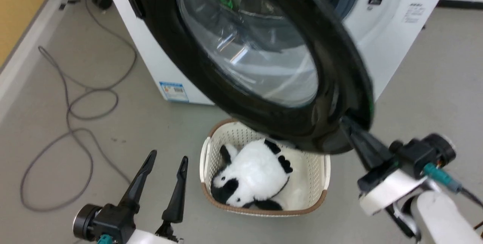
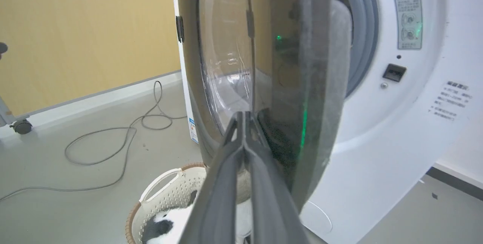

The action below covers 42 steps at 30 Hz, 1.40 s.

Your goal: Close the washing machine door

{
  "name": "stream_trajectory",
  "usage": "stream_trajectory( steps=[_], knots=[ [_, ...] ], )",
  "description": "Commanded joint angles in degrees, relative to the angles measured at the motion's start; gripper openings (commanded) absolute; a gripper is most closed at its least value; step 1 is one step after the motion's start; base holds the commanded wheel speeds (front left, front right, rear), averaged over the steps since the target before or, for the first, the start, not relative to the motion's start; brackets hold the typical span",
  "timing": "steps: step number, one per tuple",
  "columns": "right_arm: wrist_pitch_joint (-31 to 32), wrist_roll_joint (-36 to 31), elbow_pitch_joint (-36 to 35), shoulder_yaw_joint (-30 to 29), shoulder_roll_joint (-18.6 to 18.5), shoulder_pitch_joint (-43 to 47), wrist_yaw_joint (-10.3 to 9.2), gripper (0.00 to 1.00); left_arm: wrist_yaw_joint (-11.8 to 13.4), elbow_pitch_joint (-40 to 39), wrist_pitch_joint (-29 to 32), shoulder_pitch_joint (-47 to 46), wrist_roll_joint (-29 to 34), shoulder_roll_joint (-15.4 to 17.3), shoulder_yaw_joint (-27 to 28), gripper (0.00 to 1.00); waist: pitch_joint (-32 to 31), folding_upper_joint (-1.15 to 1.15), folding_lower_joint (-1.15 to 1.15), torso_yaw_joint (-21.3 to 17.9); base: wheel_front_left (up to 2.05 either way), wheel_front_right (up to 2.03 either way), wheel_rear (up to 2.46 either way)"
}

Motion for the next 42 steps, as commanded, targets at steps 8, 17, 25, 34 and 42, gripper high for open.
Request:
stream_trajectory(
  steps=[8, 17, 25, 34, 42],
  knots=[
    [-0.23, 1.73, 4.87, -3.04, -4.09, -8.62, -0.14, 0.00, -0.22, -0.71, -0.25, -3.73, -0.42, -0.09, -0.75, 1.00, 6.35, 0.00, 0.00, 1.88, 0.00, 0.00, 0.00],
    [1.59, 4.71, 9.44, -2.94, -10.40, -20.69, -0.14, 0.00, -0.23, -0.91, -0.25, -7.85, -0.93, -1.03, -1.06, 1.00, 12.69, 0.00, 0.00, 3.32, 0.00, 0.00, 0.00],
    [5.03, 7.33, 13.22, -4.95, -13.65, -31.18, -0.14, 0.00, -0.23, -0.65, -0.25, -9.62, -0.68, -1.98, -0.52, 1.00, 16.30, 0.00, 0.00, 4.67, 0.00, 0.00, 0.00],
    [5.32, 6.56, 18.36, -8.17, -13.71, -36.02, -0.14, 0.00, -0.23, -0.24, -0.25, -10.09, -0.64, -2.61, -0.50, 1.00, 16.60, 0.00, 0.00, 5.33, 0.00, 0.00, 0.00],
    [4.92, 7.78, 20.92, -8.05, -13.37, -36.22, -0.14, 0.00, -0.23, -0.39, -0.25, -10.04, -0.40, -2.46, -0.30, 1.00, 15.44, 0.00, 0.00, 4.51, 0.00, 0.00, 0.00]
  ],
)
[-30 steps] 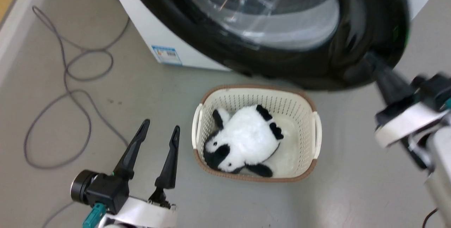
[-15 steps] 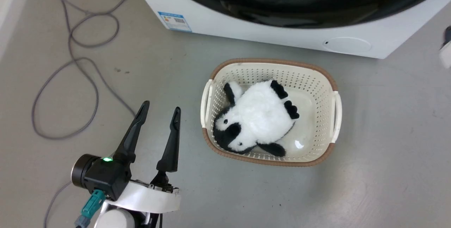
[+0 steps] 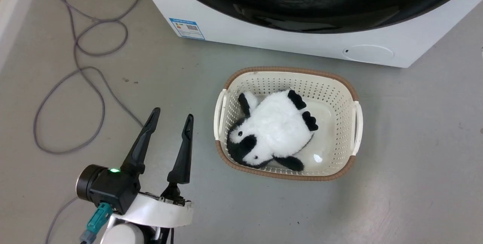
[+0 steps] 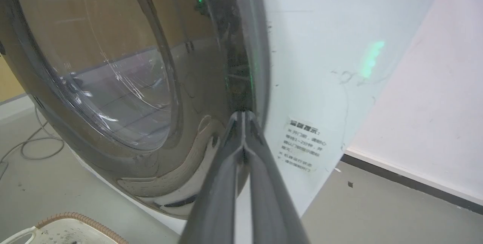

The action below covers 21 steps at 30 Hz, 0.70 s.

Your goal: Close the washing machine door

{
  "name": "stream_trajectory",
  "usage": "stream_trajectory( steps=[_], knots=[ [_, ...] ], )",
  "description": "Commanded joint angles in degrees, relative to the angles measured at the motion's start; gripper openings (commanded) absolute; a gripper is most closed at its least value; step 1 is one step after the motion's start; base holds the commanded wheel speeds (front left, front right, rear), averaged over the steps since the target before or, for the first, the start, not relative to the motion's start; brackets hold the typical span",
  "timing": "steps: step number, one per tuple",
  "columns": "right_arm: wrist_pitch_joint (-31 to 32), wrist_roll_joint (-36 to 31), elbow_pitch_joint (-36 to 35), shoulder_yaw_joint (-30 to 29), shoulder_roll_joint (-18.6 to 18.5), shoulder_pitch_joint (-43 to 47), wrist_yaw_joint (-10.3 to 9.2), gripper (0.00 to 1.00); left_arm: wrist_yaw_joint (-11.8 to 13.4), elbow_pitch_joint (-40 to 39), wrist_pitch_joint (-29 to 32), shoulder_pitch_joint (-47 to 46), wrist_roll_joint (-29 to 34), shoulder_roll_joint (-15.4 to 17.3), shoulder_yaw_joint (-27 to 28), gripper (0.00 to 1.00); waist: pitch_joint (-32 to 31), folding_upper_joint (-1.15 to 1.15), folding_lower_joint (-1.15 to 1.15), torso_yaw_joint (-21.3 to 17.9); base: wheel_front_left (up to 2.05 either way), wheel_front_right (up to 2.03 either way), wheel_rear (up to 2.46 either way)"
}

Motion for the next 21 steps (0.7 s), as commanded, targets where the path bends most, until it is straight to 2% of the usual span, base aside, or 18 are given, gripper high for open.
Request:
stream_trajectory(
  steps=[1, 11, 21],
  knots=[
    [0.28, 0.42, 0.31, 0.07, -0.55, -2.11, -0.42, 0.00, -0.17, -0.30, -0.25, -0.69, 0.16, -0.01, 0.00, 1.00, 0.52, 0.00, 0.00, -0.10, 0.00, 0.00, 0.00],
    [0.11, 1.61, 1.84, 3.34, -2.33, -5.93, -0.42, 0.00, -0.17, -0.33, -0.25, -0.91, 0.28, 0.15, 0.13, 1.00, 2.22, 0.00, 0.00, -0.05, 0.00, 0.00, 0.00],
    [-4.04, 4.11, 3.24, 3.40, -0.64, 1.57, -0.42, 0.00, -0.17, 1.06, -0.25, 0.47, -0.45, -0.09, 1.09, 1.00, -6.22, 0.00, 0.00, -2.30, 0.00, 0.00, 0.00]
  ],
)
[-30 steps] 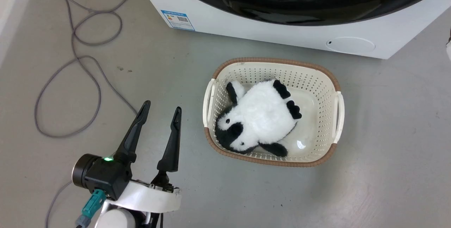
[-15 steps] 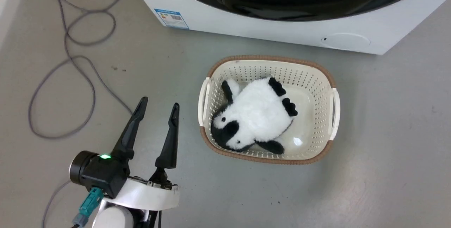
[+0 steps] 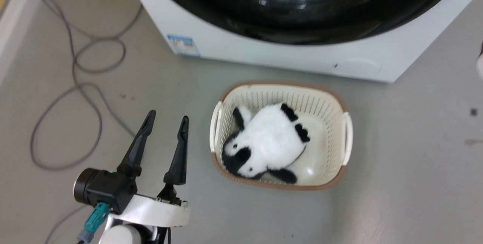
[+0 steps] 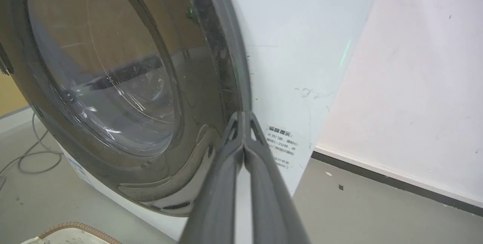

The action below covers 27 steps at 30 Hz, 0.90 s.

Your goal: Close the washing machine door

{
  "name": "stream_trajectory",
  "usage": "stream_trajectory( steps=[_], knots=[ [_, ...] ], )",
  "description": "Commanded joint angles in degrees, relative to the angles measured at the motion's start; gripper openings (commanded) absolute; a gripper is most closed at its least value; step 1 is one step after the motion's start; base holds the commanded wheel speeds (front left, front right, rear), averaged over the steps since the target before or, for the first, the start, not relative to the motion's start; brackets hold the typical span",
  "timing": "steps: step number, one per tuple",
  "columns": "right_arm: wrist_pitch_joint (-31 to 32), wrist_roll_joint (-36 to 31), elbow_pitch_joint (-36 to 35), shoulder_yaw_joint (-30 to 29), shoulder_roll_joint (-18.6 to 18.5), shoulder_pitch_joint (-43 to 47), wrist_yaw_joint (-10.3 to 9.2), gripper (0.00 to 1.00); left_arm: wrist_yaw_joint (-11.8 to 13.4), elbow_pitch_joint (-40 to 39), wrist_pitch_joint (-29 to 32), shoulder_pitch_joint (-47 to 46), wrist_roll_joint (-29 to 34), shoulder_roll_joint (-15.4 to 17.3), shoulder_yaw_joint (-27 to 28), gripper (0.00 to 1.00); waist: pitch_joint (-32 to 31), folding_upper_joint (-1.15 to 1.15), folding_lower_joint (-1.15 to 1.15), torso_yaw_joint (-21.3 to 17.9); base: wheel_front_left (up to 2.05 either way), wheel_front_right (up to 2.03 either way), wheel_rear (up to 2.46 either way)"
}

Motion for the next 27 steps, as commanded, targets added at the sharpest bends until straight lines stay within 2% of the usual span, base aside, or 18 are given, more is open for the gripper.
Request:
stream_trajectory(
  steps=[1, 10, 17, 27],
  knots=[
    [-0.71, 0.60, -0.53, -0.30, 0.62, 2.73, -0.09, 0.00, -0.17, 0.20, -0.25, 0.72, -0.31, -0.14, 0.46, 1.00, -3.76, 0.00, -0.01, -1.54, 0.00, 0.00, 0.00],
    [-1.49, 2.23, -8.98, -4.71, 4.48, 17.00, -0.09, 0.00, -0.18, 2.37, -0.25, 4.32, -1.62, -0.57, 3.31, 1.00, -12.20, 0.00, -0.01, -4.60, 0.00, 0.00, 0.00],
    [-1.52, 0.71, -17.64, -10.01, 11.40, 29.97, -0.09, 0.00, -0.18, 5.12, -0.25, 7.21, -1.66, -0.83, 5.48, 1.00, -16.47, 0.00, -0.01, -6.44, 0.00, 0.00, 0.00],
    [-1.53, -4.70, -27.72, -16.52, 21.31, 47.03, -0.09, 0.00, 0.03, 9.31, -0.25, 9.02, 0.63, -1.04, 7.11, 1.00, -19.70, 0.00, -0.01, -6.69, 0.00, 0.00, 0.00]
  ],
)
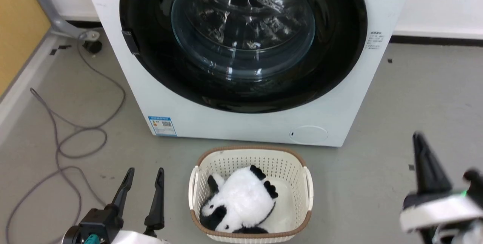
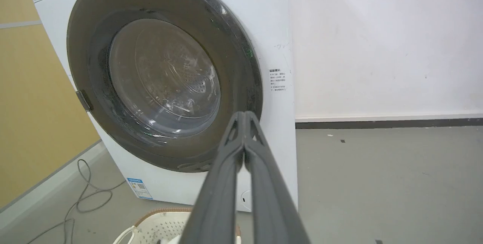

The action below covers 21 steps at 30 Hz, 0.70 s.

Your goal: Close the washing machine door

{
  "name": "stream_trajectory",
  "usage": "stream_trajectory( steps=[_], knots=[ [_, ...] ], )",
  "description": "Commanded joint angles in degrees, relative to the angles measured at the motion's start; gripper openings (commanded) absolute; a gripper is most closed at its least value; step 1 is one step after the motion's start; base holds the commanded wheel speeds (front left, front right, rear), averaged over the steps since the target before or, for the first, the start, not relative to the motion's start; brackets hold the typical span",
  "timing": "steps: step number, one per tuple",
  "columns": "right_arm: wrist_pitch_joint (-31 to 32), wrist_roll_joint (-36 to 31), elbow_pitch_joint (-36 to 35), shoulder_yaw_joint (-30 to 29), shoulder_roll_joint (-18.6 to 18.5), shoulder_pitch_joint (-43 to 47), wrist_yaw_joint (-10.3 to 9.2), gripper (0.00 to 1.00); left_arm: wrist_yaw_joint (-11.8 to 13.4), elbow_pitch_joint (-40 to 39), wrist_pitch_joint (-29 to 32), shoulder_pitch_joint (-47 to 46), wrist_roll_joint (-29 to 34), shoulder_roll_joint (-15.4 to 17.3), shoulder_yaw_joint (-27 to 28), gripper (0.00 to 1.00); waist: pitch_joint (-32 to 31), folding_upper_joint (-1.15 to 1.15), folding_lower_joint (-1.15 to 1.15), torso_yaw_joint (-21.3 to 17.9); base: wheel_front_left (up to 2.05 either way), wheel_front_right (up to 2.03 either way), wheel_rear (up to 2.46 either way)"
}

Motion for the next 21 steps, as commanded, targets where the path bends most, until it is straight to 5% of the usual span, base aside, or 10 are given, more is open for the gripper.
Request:
stream_trajectory(
  steps=[1, 6, 7, 21],
  knots=[
    [-0.25, -0.64, -1.29, -0.40, 2.01, 2.85, -0.04, 0.00, 0.16, 0.46, -0.25, 0.78, 0.57, -0.02, 0.51, 1.00, -0.62, 0.00, 0.01, 0.04, 0.00, 0.00, 0.00],
    [-0.25, -2.89, -2.59, -1.14, 5.06, 7.67, -0.04, 0.03, 0.52, 1.01, -0.25, 1.87, 1.83, -0.07, 0.86, 1.00, -1.97, 0.00, 0.01, 0.29, 0.00, 0.00, 0.00],
    [-0.26, -3.30, -2.85, -1.56, 5.53, 8.40, -0.04, 1.00, 0.57, 0.97, -0.25, 2.16, 2.06, -0.07, 0.85, 1.00, -2.23, 0.00, 0.01, 0.35, 0.00, 0.00, 0.00],
    [-0.26, -4.28, -3.46, -2.63, 7.79, 11.58, -0.04, 1.00, 0.81, 0.53, -0.25, 3.66, 3.49, -0.12, 0.90, 1.00, -3.43, 0.00, 0.01, 0.61, 0.00, 0.00, 0.00]
  ],
)
